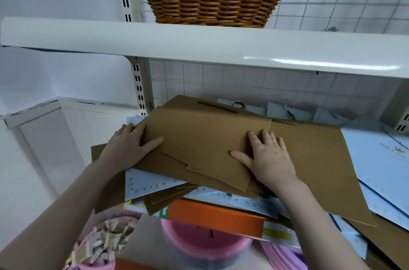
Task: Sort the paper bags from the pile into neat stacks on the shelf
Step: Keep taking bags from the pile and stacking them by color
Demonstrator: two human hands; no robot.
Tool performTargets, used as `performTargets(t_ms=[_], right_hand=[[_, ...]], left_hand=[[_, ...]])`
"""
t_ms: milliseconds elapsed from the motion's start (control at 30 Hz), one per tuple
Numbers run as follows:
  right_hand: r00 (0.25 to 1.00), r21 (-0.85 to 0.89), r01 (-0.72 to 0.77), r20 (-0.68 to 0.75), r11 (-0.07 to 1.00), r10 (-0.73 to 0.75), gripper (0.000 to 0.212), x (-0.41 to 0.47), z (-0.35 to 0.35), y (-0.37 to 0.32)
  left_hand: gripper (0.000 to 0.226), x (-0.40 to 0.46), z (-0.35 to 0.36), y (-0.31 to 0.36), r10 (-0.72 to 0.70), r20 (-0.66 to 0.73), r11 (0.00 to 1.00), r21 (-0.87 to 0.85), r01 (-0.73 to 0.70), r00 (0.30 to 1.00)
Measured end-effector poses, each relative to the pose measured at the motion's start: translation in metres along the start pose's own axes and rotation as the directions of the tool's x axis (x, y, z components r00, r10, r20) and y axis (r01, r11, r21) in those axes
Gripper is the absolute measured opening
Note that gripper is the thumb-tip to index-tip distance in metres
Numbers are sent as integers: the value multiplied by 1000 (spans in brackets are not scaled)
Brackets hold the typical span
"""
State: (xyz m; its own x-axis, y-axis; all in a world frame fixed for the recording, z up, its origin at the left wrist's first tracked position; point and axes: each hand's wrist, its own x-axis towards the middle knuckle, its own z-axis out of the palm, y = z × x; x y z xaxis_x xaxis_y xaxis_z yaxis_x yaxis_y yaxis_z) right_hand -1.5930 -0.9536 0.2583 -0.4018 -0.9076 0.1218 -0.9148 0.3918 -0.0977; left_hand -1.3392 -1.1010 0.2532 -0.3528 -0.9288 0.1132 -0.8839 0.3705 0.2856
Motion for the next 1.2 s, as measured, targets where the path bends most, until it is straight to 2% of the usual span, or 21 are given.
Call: performTargets(t_ms=[100,233,400,500,600,667,833,1067,1133,1200], right_hand=[[999,-7,-33,-3,999,33,84,2,-3,8],[990,-61,-72,-129,996,64,85,1,-1,5],[985,-2,-45,-165,999,44,76,0,0,4],[988,12,-37,-147,999,38,72,1,0,7],[992,23,-32,-119,999,35,71,0,1,11],[993,30,-23,-115,999,26,69,0,3,13],[993,61,-15,-120,998,22,66,0,3,11],[984,67,-58,-167,996,69,59,-4,3,3],[974,92,-61,-213,994,80,51,-8,2,1],[969,152,-53,-231,987,88,50,-10,1,-2]], left_hand=[[95,7,-2,2,-24,3,999,-37,25,1000],[85,15,-5,7,-52,-64,996,-77,47,997],[87,16,-8,18,-108,-143,993,-58,101,984],[86,10,-7,22,-140,-62,990,-25,138,988],[106,6,-2,17,-140,38,987,-73,143,989],[110,4,3,13,-140,44,986,-82,143,989],[81,-2,-1,14,-197,-14,980,29,197,980],[85,-10,-6,17,-266,-14,960,83,266,964],[85,-15,-8,17,-282,-61,957,55,285,957],[80,-17,-9,14,-277,-124,961,-44,274,953]])
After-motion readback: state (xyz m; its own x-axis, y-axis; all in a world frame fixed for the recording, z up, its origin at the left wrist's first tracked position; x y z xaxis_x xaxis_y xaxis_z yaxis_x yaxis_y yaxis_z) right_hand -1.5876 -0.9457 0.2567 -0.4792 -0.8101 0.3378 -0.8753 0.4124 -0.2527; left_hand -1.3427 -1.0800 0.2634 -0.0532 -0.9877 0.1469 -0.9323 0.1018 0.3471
